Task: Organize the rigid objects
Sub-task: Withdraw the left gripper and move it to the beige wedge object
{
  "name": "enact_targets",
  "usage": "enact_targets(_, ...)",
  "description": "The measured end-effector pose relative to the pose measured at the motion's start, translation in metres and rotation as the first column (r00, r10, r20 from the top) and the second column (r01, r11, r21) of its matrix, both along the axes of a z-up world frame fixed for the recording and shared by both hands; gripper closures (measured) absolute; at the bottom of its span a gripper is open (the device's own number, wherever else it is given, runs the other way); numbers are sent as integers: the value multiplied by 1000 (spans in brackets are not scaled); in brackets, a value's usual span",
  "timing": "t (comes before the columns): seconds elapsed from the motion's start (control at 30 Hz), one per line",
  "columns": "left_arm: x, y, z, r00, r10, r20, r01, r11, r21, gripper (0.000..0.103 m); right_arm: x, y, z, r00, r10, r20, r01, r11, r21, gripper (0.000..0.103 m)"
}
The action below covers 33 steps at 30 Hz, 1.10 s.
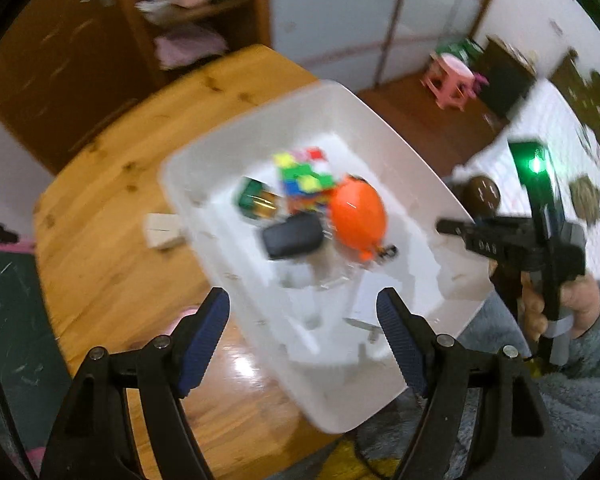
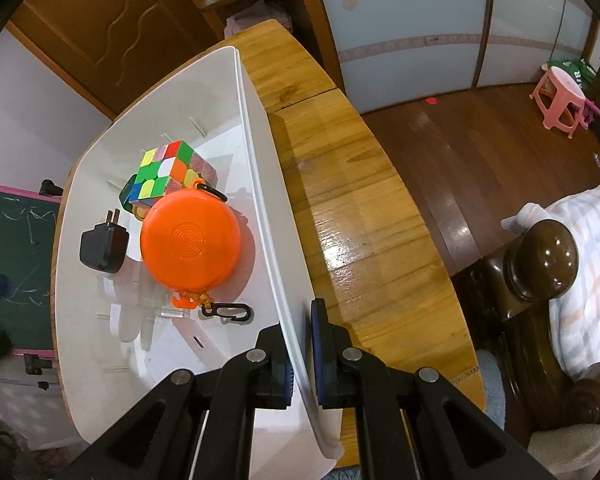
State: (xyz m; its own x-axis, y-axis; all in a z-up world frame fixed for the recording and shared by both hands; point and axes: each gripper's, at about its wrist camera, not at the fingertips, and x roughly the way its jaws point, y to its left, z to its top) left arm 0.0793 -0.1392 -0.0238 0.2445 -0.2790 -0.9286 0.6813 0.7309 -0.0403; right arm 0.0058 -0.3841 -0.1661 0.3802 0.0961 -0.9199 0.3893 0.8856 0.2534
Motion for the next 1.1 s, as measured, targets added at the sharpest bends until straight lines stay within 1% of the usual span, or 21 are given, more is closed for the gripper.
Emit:
enact_targets(0.1, 11, 23, 17, 996, 65, 53, -65, 998, -10, 24, 2, 1, 0, 1000, -4, -6, 4, 1000, -4, 96)
enact_targets(0.2, 26, 52, 35, 983, 142, 114, -142, 990, -14, 24, 3, 2, 0, 1000, -6, -12, 6, 1000, -11, 96)
enact_targets(0.3, 41, 76, 44, 967, 203, 154, -203, 979, -15, 24, 4, 2, -1, 1000, -9, -18, 9, 1000, -15, 96)
enact_targets(0.47, 63, 106, 45, 942, 287, 176, -287, 958, -26, 24, 6, 3, 0, 1000, -14, -23, 13, 1000, -20, 96)
enact_targets(0.6, 82, 121, 31, 929, 334, 163, -333, 942, -30, 24, 7, 2, 1, 999, -17, -28, 17, 1000, -18, 96)
enact_targets(0.8, 113, 131, -5, 916, 374, 145, -379, 926, 2, 24, 7, 1, 1, 999, -17, -34, 17, 1000, -9, 96)
enact_targets(0.93, 135, 138, -30, 907, 409, 95, -411, 912, 0, 24, 9, 1, 1, 999, -12, -43, 11, 1000, -13, 96)
enact_targets(1.03, 151, 139, -54, 901, 431, 41, -432, 902, 0, 24, 10, 1, 1, 999, -12, -49, 11, 1000, -12, 96)
enact_targets(1.1, 160, 136, -70, 908, 419, 14, -419, 908, -5, 24, 10, 1, 1, 999, -11, -52, 11, 1000, -13, 96)
